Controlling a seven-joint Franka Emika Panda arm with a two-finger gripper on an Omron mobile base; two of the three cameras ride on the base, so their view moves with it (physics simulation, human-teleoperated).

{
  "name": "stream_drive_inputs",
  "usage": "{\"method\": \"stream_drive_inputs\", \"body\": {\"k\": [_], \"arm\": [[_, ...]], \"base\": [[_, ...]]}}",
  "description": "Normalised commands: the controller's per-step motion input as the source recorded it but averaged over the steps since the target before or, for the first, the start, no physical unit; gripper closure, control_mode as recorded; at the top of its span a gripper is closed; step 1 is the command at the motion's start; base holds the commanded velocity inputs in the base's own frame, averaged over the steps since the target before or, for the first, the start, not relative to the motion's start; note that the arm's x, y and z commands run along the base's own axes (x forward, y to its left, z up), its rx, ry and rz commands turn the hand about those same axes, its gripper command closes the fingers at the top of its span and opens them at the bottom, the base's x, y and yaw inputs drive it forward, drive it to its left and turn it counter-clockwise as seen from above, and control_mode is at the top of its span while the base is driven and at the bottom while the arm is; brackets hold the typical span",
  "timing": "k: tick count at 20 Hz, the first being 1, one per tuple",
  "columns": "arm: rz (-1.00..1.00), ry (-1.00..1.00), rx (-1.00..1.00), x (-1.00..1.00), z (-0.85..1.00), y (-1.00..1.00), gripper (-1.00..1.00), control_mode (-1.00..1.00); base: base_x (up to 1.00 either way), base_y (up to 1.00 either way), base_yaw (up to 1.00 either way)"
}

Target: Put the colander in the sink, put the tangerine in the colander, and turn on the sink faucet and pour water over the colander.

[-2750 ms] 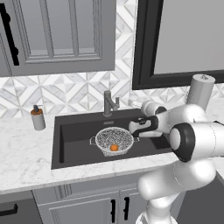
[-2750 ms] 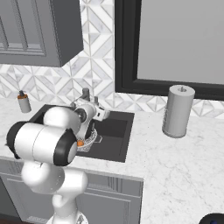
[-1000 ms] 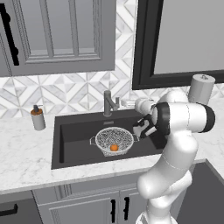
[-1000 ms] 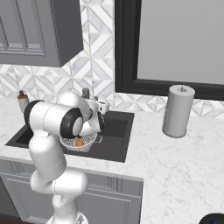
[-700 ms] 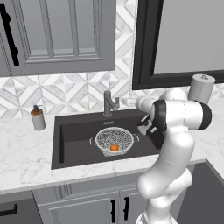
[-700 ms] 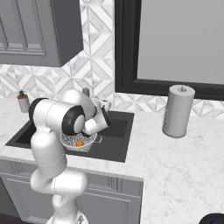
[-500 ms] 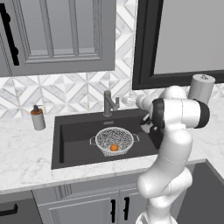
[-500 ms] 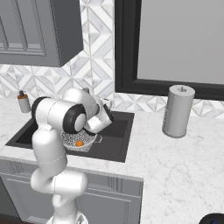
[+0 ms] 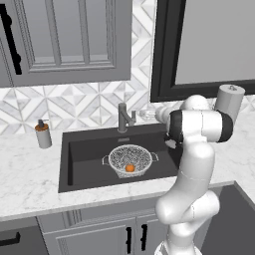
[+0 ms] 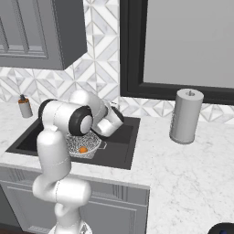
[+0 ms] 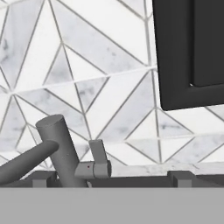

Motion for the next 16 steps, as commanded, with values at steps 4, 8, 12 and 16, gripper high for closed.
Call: {"method": "stream_drive_inputs", "body": {"k": [4,8,12,16], "arm": [[0.00,0.00,0.00,0.11,-0.29,0.06,-1.00,-1.00],[0.00,0.01,0.00,0.06,-0.30,0.11,-1.00,-1.00],[0.00,0.01,0.00,0.10,-0.21,0.16,-1.00,-1.00],[0.00,0.00,0.00,0.20,-0.15,0.17,-1.00,-1.00]], "base": [[0.00,0.00,0.00],[0.00,0.00,0.00],[0.00,0.00,0.00],[0.00,0.00,0.00]]}}
